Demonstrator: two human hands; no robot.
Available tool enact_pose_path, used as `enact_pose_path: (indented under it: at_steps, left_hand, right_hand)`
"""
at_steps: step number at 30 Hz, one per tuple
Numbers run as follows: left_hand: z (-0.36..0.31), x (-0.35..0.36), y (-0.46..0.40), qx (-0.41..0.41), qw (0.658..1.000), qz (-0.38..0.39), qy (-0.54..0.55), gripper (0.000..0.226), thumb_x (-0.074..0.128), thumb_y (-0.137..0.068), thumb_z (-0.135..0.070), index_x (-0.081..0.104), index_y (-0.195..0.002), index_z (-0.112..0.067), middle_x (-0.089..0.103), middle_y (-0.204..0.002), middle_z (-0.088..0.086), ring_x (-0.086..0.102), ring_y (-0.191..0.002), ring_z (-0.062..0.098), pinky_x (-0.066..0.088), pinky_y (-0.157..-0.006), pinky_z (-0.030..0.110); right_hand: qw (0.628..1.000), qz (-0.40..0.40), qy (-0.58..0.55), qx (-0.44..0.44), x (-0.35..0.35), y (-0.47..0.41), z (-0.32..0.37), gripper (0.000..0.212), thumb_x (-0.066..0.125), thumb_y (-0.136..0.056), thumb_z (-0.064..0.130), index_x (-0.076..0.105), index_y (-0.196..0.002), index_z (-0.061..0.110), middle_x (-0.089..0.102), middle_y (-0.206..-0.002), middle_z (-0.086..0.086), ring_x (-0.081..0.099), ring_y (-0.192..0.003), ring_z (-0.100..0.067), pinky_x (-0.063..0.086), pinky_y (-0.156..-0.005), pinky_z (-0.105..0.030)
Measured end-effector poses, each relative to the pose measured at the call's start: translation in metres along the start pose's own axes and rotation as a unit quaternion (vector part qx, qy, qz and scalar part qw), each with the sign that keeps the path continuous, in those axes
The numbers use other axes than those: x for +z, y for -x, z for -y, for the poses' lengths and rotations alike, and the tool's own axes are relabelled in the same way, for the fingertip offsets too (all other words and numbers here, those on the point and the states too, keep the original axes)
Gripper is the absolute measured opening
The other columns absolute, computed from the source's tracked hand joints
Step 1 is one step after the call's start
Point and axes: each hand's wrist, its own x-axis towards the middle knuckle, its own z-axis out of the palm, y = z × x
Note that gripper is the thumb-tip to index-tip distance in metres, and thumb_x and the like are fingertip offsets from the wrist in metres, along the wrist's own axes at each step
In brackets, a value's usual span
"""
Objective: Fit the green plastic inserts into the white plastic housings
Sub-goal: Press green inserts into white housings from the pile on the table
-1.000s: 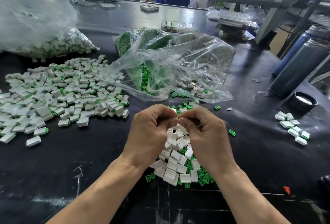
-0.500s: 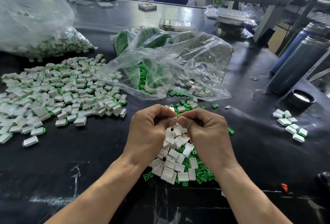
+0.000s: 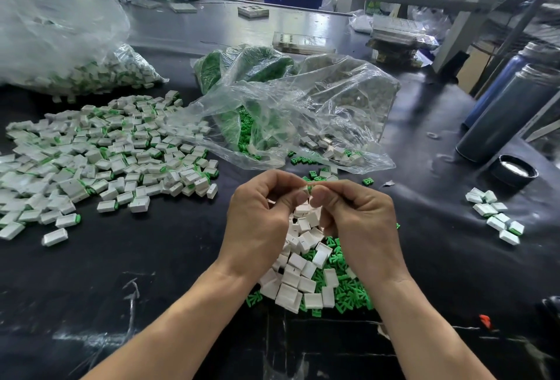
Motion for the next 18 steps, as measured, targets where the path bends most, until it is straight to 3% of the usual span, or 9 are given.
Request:
enact_pose_path:
  at_steps: [2,5,8,10,13,15,18]
  left_hand:
    - [0.000,0.000,0.000,-0.003,1.000,0.003,0.010,0.011,0.077,-0.090,-0.012,0.074,-0.090,-0.023,0.075,-0.084,-0.005,0.070,-0.079,0.018,0.059,-0.073,0.028]
    - [-0.001,-0.002,0.002,0.001,1.000,0.008,0.010,0.010,0.078,-0.089,-0.020,0.074,-0.091,-0.029,0.073,-0.086,-0.001,0.063,-0.074,0.027,0.055,-0.070,0.035]
    - [-0.003,0.001,0.003,0.023,0.999,0.032,-0.005,0.014,0.078,-0.089,-0.017,0.074,-0.091,-0.030,0.072,-0.101,-0.010,0.066,-0.087,0.007,0.054,-0.083,0.034]
    - [-0.004,0.004,0.004,0.025,0.998,0.053,-0.005,0.013,0.077,-0.090,-0.013,0.075,-0.092,-0.026,0.071,-0.108,-0.011,0.067,-0.099,0.007,0.052,-0.089,0.037]
    - [-0.003,0.008,0.006,0.029,0.997,0.071,0.003,0.011,0.075,-0.091,-0.011,0.075,-0.095,-0.021,0.071,-0.109,-0.008,0.068,-0.101,0.011,0.052,-0.091,0.045]
    - [-0.002,0.009,0.007,0.033,0.996,0.081,0.003,0.011,0.075,-0.092,-0.012,0.074,-0.095,-0.023,0.072,-0.107,-0.009,0.068,-0.098,0.012,0.053,-0.088,0.046]
    - [0.000,0.009,0.008,0.026,0.995,0.095,0.006,0.013,0.074,-0.093,-0.013,0.074,-0.096,-0.026,0.074,-0.106,-0.010,0.067,-0.091,0.013,0.057,-0.084,0.043]
  right_hand:
    - [1.000,0.003,-0.010,0.002,0.002,0.000,0.001,0.023,0.063,-0.103,0.020,0.077,-0.086,0.015,0.066,-0.071,-0.017,0.050,-0.053,-0.018,0.042,-0.045,-0.028]
    - [0.998,0.019,-0.044,0.036,0.008,0.002,0.002,0.048,0.048,-0.105,0.047,0.074,-0.084,0.013,0.069,-0.072,-0.009,0.053,-0.053,-0.018,0.040,-0.042,-0.029]
    - [0.993,0.036,-0.065,0.087,0.013,0.003,0.002,0.066,0.038,-0.106,0.060,0.074,-0.072,0.016,0.066,-0.065,-0.010,0.050,-0.048,-0.019,0.036,-0.039,-0.029]
    - [0.991,0.040,-0.062,0.112,0.016,0.004,0.002,0.070,0.036,-0.104,0.065,0.071,-0.065,0.018,0.058,-0.058,-0.011,0.045,-0.044,-0.019,0.031,-0.038,-0.029]
    - [0.990,0.029,-0.059,0.123,0.017,0.005,0.004,0.062,0.039,-0.102,0.059,0.071,-0.059,0.027,0.045,-0.054,-0.008,0.038,-0.042,-0.015,0.028,-0.037,-0.023]
    - [0.993,0.025,-0.055,0.106,0.017,0.005,0.003,0.059,0.039,-0.105,0.051,0.070,-0.058,0.032,0.042,-0.050,0.003,0.036,-0.042,-0.010,0.030,-0.038,-0.020]
    - [0.997,0.018,-0.023,0.073,0.018,0.004,0.001,0.053,0.037,-0.103,0.044,0.075,-0.067,0.036,0.059,-0.053,0.012,0.059,-0.053,-0.004,0.046,-0.051,-0.020]
